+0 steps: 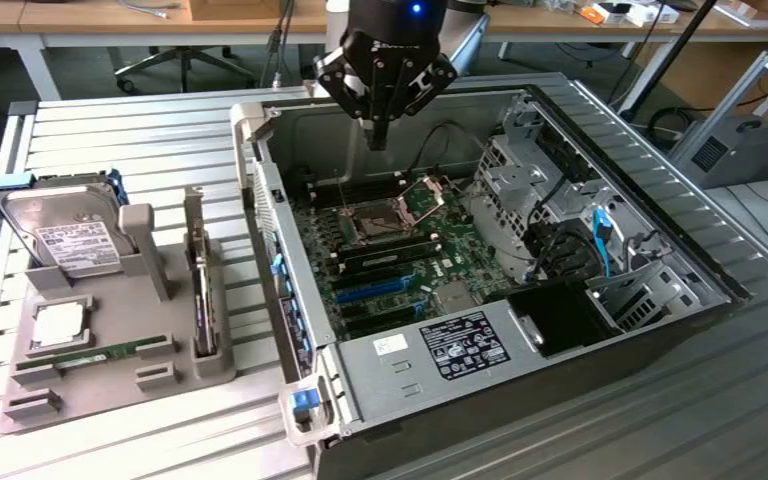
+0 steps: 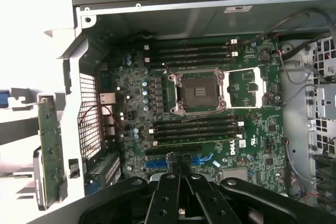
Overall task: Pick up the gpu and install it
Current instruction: 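Reach for the gpu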
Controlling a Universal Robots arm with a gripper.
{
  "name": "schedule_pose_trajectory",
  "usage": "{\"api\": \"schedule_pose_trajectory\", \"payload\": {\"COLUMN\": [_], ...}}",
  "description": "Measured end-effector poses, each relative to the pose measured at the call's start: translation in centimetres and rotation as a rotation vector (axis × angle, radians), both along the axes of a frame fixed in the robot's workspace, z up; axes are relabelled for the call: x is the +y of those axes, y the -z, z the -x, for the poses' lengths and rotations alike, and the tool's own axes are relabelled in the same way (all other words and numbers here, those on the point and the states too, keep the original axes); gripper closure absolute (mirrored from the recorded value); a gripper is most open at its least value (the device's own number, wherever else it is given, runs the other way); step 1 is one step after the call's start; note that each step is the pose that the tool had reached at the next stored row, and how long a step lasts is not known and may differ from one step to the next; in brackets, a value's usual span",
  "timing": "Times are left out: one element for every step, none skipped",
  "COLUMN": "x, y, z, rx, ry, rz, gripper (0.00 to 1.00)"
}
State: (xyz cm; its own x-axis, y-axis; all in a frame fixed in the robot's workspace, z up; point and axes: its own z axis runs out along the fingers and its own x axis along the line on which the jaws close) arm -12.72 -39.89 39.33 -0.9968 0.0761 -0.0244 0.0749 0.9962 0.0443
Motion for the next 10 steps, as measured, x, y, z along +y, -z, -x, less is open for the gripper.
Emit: {"api": "schedule_pose_trajectory", "payload": {"x": [0.0, 0.0, 0.0, 0.0, 0.0, 0.0, 0.0, 0.0, 0.0, 0.0], "y": [0.0, 0.0, 0.0, 0.0, 0.0, 0.0, 0.0, 0.0, 0.01, 0.0], "z": [0.04, 0.08, 0.12, 0.17, 0.21, 0.27, 0.31, 0.39, 0.43, 0.5], "rx": [0.0, -0.0001, -0.0001, -0.0001, -0.0001, -0.0001, 0.0, -0.0001, -0.0001, -0.0001], "ry": [0.0, 0.0, 0.0, 0.0, 0.0, 0.0, 0.0, 0.0, 0.0, 0.0], "rz": [0.0, -0.0001, -0.0001, 0.0, 0.0, 0.0, 0.0, -0.0001, -0.0001, -0.0001], "gripper": [0.89, 0.89, 0.89, 0.89, 0.89, 0.89, 0.89, 0.89, 0.89, 0.89]}}
